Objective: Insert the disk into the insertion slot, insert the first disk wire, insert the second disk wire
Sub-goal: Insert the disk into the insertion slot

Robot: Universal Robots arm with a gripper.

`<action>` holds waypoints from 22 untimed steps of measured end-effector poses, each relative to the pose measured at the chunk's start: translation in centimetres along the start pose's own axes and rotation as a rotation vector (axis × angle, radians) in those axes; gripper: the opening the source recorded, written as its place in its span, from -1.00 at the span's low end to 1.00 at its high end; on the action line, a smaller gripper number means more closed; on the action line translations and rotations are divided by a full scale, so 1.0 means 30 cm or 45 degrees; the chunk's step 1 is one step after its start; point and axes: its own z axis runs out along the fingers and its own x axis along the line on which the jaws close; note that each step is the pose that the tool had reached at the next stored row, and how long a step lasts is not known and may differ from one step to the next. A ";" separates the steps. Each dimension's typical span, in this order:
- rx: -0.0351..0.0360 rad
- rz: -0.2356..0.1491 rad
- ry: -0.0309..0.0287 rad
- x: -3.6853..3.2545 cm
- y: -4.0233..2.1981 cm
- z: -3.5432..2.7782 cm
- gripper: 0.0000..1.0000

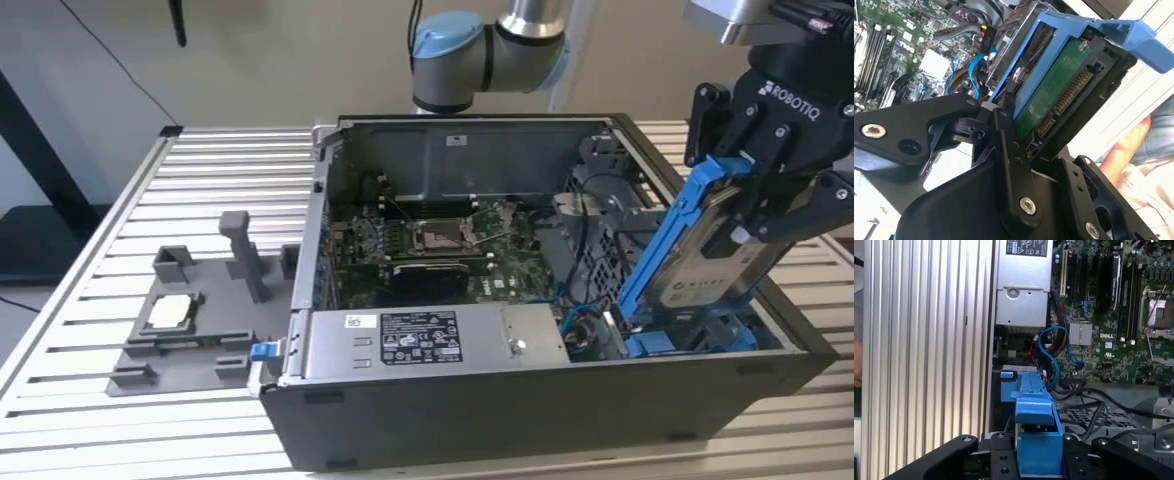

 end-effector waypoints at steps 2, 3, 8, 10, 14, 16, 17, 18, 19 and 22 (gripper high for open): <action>0.0000 -0.001 -0.0001 0.000 0.000 0.013 -0.35; 0.0000 -0.001 -0.0002 0.000 -0.001 0.016 -0.35; 0.0000 -0.004 0.0001 0.000 -0.004 0.025 -0.35; 0.0000 -0.005 -0.0001 0.000 -0.005 0.031 -0.35; 0.0001 -0.008 0.0000 0.000 -0.009 0.040 -0.35; 0.0002 -0.009 0.0002 0.000 -0.012 0.046 -0.35; 0.0003 -0.009 0.0002 0.000 -0.013 0.049 -0.35; 0.0004 -0.009 0.0000 0.000 -0.014 0.052 -0.35; 0.0004 -0.009 0.0001 0.000 -0.016 0.055 -0.35; 0.0005 -0.009 0.0001 0.000 -0.018 0.067 -0.35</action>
